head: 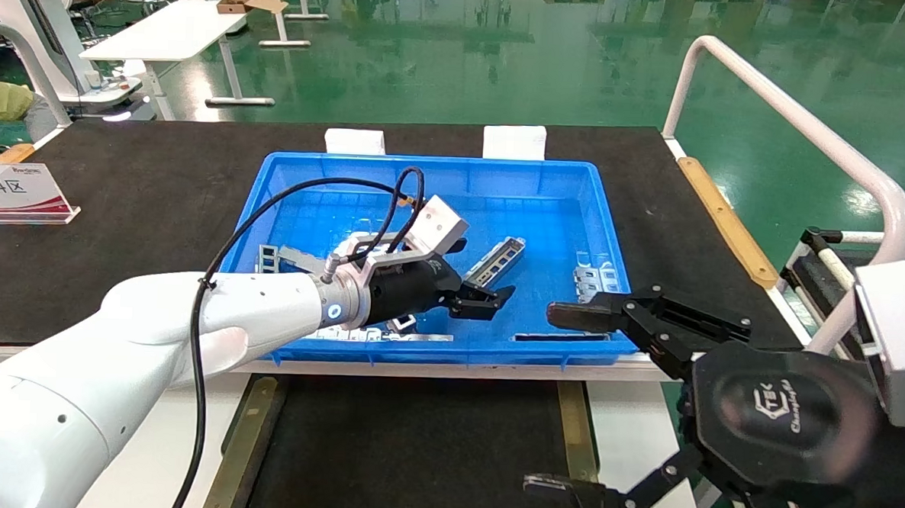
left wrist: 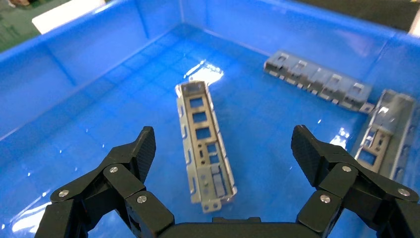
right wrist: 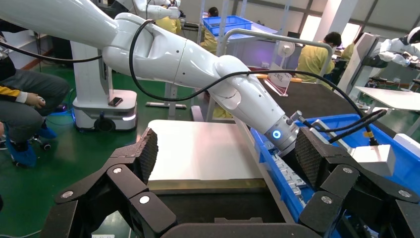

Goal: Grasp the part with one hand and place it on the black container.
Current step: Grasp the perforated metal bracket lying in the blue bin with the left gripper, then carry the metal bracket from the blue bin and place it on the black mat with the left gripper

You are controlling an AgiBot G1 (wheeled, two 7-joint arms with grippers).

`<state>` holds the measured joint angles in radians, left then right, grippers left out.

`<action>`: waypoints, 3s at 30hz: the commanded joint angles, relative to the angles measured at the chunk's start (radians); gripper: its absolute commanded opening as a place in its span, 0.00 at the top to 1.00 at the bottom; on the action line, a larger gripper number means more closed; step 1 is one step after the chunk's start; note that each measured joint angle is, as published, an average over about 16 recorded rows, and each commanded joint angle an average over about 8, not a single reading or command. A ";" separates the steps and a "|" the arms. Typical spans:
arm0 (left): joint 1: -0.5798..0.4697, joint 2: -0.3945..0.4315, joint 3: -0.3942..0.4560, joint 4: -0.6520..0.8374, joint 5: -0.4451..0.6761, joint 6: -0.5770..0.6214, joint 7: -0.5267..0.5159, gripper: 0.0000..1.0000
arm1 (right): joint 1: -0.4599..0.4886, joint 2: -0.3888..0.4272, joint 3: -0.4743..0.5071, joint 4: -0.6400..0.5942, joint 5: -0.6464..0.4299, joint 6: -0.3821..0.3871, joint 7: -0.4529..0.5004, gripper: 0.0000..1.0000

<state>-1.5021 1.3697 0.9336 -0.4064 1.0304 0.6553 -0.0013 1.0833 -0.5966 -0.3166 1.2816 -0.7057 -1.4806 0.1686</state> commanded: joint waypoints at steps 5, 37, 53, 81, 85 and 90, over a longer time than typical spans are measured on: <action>0.000 -0.001 0.057 -0.003 -0.040 -0.041 -0.017 1.00 | 0.000 0.000 0.000 0.000 0.000 0.000 0.000 1.00; 0.017 -0.002 0.242 -0.011 -0.231 -0.140 0.003 1.00 | 0.000 0.001 -0.001 0.000 0.001 0.001 -0.001 1.00; -0.054 -0.010 0.232 -0.033 -0.363 -0.048 0.091 1.00 | 0.000 0.001 -0.002 0.000 0.001 0.001 -0.001 1.00; -0.032 -0.229 0.193 -0.115 -0.492 0.563 0.159 1.00 | 0.001 0.001 -0.003 0.000 0.002 0.001 -0.001 1.00; 0.012 -0.289 0.199 -0.203 -0.499 0.568 0.127 1.00 | 0.001 0.001 -0.003 0.000 0.002 0.001 -0.002 1.00; 0.095 -0.384 0.214 -0.345 -0.506 0.543 0.077 1.00 | 0.001 0.001 -0.003 0.000 0.002 0.001 -0.002 1.00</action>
<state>-1.4010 0.9852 1.1495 -0.7536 0.5243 1.1819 0.0750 1.0840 -0.5953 -0.3198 1.2816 -0.7035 -1.4793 0.1670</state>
